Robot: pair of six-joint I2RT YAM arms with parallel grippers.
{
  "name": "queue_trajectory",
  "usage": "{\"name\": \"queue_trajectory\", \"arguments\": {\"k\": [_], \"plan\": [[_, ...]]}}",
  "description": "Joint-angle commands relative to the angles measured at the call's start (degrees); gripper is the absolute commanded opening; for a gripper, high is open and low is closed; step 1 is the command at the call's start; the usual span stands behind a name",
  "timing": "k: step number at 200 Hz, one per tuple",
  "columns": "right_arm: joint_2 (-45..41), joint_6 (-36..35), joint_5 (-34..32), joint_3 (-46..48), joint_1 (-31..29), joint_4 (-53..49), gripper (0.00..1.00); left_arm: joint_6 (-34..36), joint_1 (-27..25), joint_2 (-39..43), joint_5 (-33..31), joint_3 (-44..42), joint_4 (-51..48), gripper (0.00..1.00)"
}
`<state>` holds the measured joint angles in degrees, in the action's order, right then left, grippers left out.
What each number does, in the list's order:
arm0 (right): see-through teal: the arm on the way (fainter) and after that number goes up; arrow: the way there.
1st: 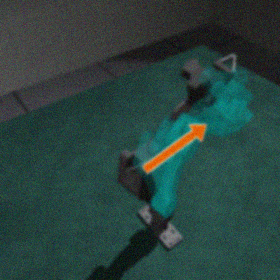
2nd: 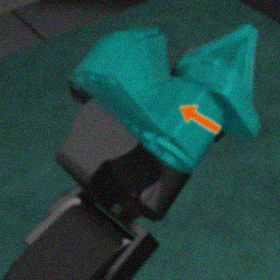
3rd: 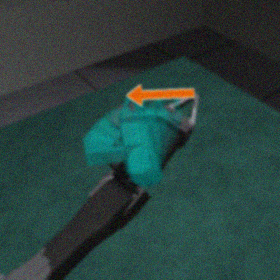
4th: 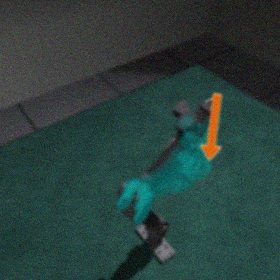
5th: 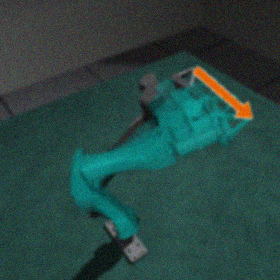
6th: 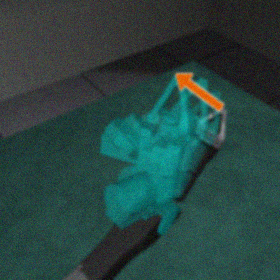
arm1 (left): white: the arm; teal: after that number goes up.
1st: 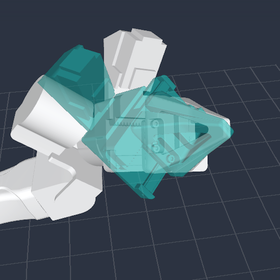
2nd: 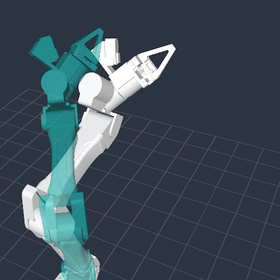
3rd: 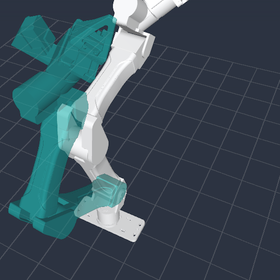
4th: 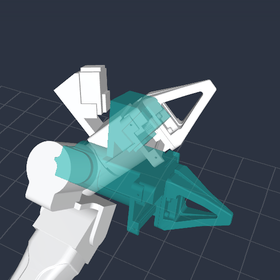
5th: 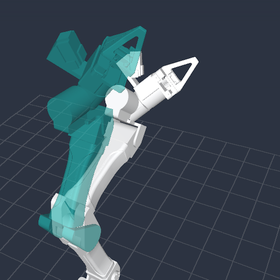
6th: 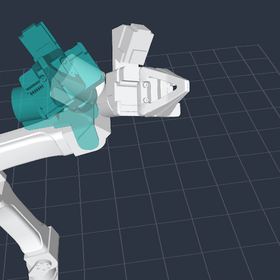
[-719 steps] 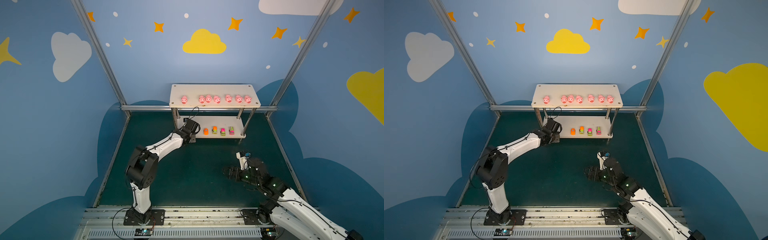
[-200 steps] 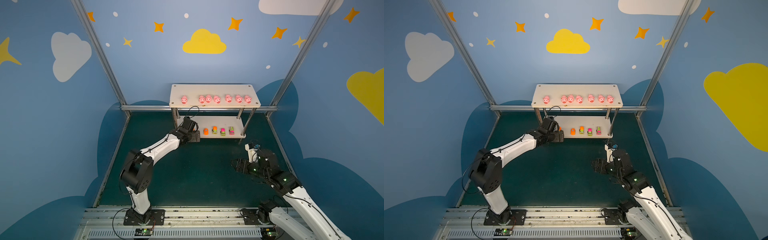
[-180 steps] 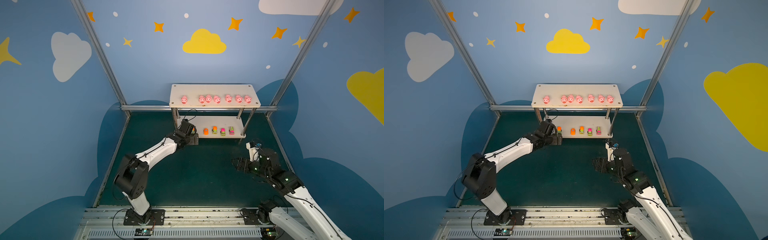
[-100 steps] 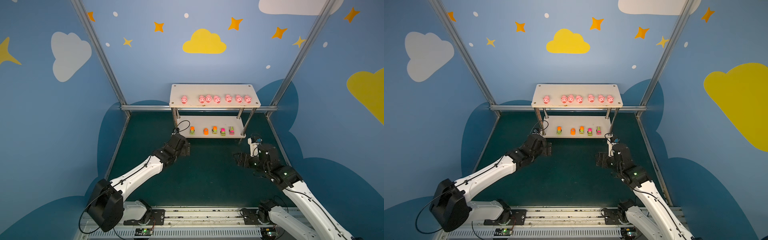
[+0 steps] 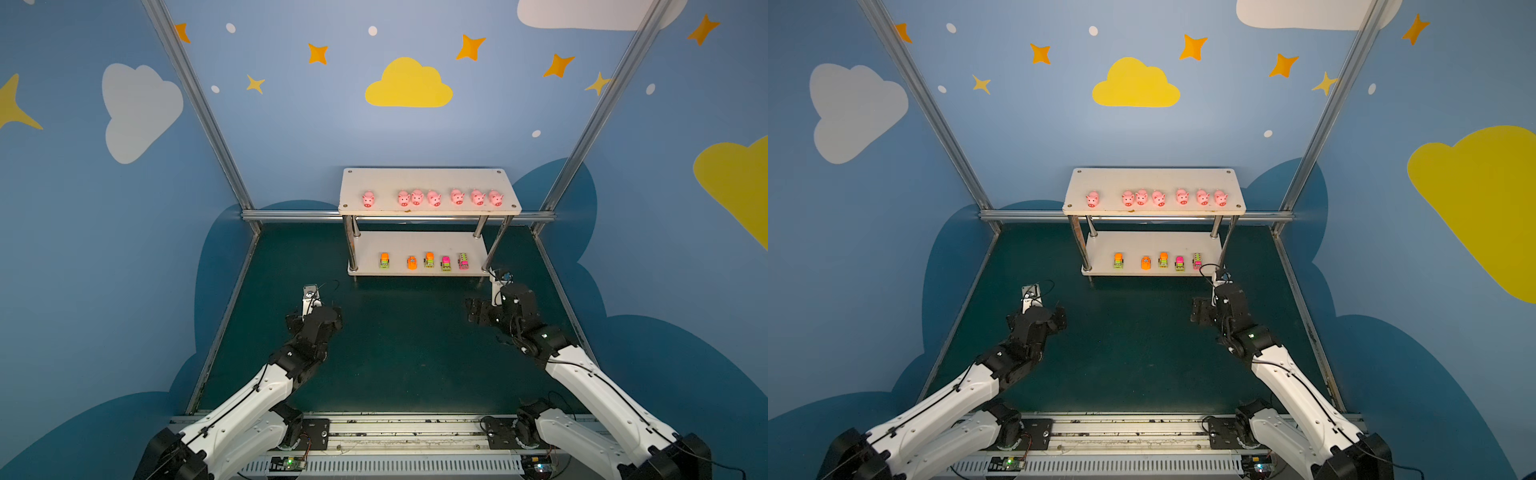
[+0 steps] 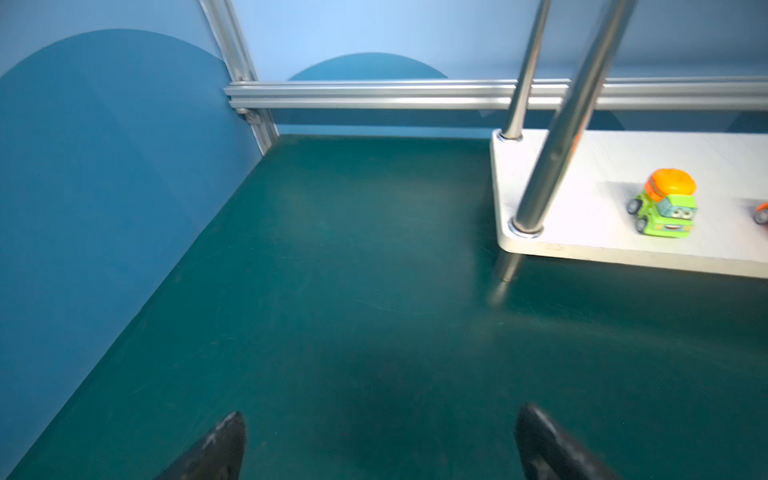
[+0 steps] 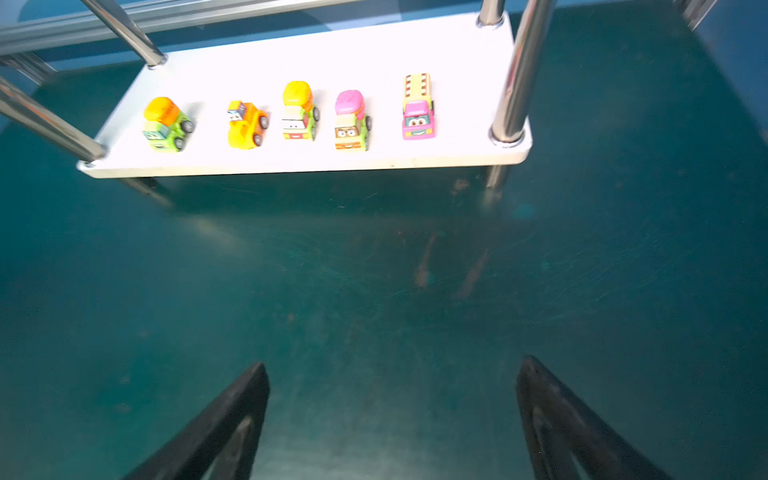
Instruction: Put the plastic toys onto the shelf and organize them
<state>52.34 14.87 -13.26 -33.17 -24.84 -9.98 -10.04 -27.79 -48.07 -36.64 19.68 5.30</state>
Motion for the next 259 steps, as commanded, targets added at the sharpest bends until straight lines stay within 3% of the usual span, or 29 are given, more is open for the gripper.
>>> {"name": "queue_trajectory", "arguments": {"k": [1, 32, 72, 97, 124, 142, 174, 208, 220, 234, 248, 259], "plan": [[0.1, -5.84, -8.22, 3.0, 0.81, 14.4, 0.92, 3.2, 4.45, 1.51, -0.4, -1.62, 10.95, 1.0], [6.93, -10.91, -13.03, 2.53, 3.14, 20.35, 0.92, 4.49, 11.84, -1.5, 0.88, -1.89, 14.4, 1.0], [15.59, -12.61, -14.11, 6.75, 8.08, 37.42, 0.92, 4.46, 20.71, -11.68, 13.88, -3.68, 23.53, 1.0], [21.48, -14.66, -12.83, 6.08, 10.71, 42.3, 0.92, 4.18, 22.76, -17.34, 15.16, -4.35, 28.47, 1.0], [22.91, -17.77, -6.52, 5.36, 13.71, 42.29, 0.92, 4.46, 24.65, -20.59, 17.18, -3.39, 31.19, 1.0], [25.49, -16.55, -3.01, 6.56, 15.92, 43.21, 0.92, 4.55, 26.04, -22.89, 18.48, -2.03, 31.66, 1.0], [34.82, -13.68, 0.89, 10.81, 19.59, 59.35, 0.92, 5.42, 27.17, -27.4, 22.08, 0.59, 33.27, 1.0], [34.59, -12.75, 3.54, 10.82, 20.98, 57.93, 0.92, 4.33, 28.67, -31.11, 27.0, 5.05, 28.93, 1.0], [34.59, -12.7, 3.61, 10.85, 21.09, 57.71, 0.92, 3.62, 29.59, -35.43, 30.27, 1.46, 39.87, 1.0], [34.56, -12.72, 3.51, 10.76, 21.09, 57.58, 0.92, 4.21, 29.77, -42.81, 29.22, -0.67, 53.54, 1.0], [34.63, -12.71, 3.41, 10.75, 20.99, 57.61, 0.92, 3.08, 29.85, -38.19, 29.89, 3.17, 38.32, 1.0], [34.59, -12.68, 3.43, 10.72, 21.06, 57.53, 0.92, 4.32, 29.82, -39.96, 31.02, 2.97, 41.43, 1.0]]}}
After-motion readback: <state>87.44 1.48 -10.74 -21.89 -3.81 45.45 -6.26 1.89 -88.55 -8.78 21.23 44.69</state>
